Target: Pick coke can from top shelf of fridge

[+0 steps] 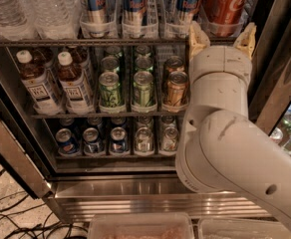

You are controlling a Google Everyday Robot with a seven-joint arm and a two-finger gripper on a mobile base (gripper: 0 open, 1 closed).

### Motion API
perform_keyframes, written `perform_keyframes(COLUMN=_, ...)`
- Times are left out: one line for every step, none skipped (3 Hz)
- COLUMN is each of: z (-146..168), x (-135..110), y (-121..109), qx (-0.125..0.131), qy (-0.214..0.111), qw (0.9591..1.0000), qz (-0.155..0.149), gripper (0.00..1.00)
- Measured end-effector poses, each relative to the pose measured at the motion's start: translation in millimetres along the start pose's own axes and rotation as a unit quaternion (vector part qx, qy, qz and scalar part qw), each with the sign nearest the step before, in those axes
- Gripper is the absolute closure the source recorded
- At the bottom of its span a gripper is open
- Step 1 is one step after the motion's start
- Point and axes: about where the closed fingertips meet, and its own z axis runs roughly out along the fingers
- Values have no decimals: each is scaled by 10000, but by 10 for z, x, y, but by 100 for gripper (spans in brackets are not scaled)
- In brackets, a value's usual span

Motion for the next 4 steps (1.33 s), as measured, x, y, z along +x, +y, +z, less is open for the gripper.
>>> perform_keyframes(z=78, x=-61, y=-23, qx=3, qy=-81, qw=10000, qz=20, gripper=31)
perform_keyframes(z=188, x=-96, y=-79, qx=36, qy=-98, qw=9999, qz=79, gripper=33)
perform_keyframes(z=311, x=-98, y=-185, qx=126, qy=-56, qw=9998, qz=166, gripper=33)
perform_keyframes(z=430, x=-68, y=-268, qx=147, qy=16, qw=9996, qz=246, gripper=34)
